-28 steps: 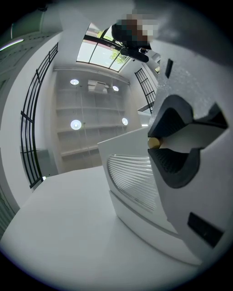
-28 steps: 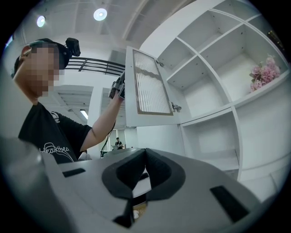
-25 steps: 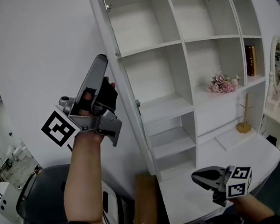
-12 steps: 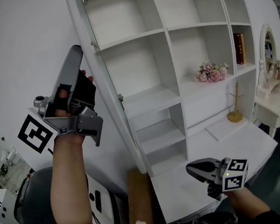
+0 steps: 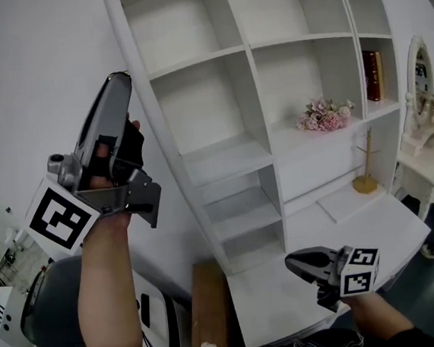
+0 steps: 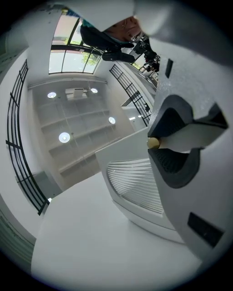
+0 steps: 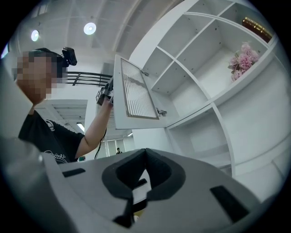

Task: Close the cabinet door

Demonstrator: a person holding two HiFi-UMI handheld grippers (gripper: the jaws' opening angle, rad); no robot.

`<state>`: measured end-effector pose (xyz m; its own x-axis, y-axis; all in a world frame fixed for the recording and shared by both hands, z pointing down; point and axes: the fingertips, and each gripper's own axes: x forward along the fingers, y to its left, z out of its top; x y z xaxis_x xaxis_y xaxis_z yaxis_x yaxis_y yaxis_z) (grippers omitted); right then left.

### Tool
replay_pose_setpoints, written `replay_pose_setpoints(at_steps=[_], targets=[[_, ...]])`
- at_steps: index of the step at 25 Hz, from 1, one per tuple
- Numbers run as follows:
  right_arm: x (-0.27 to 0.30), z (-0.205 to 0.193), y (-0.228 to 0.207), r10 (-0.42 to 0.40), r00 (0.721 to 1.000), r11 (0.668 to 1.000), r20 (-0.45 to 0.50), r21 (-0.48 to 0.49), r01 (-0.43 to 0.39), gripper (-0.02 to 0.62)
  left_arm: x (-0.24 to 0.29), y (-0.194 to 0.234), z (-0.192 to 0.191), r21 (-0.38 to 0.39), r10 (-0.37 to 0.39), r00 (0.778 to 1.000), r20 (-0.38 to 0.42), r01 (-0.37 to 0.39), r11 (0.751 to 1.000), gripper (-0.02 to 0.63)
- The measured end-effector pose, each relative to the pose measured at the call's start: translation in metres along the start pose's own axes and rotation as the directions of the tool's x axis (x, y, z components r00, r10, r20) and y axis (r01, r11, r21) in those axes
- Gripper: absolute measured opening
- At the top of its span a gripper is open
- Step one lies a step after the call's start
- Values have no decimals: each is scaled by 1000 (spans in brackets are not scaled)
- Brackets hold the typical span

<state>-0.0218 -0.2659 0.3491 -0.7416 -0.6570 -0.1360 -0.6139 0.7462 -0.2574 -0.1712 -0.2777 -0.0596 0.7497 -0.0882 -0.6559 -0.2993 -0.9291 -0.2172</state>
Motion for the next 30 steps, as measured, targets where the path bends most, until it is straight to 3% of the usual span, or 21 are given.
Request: replay_pose_setpoints(at_steps=[13, 19, 30], targets=[[-49, 38, -52, 33, 999, 999, 15, -14, -33, 3, 46, -9, -45, 107, 122, 992, -30, -118, 987, 81], [-64, 43, -69, 41, 999, 999, 14, -5, -41, 3, 64, -8, -65, 191, 183, 980, -74, -167, 967, 80], [-104, 66, -106, 10, 999, 1000, 30, -15, -9, 3, 107, 0, -107, 275, 266, 959, -98, -231, 933, 75]])
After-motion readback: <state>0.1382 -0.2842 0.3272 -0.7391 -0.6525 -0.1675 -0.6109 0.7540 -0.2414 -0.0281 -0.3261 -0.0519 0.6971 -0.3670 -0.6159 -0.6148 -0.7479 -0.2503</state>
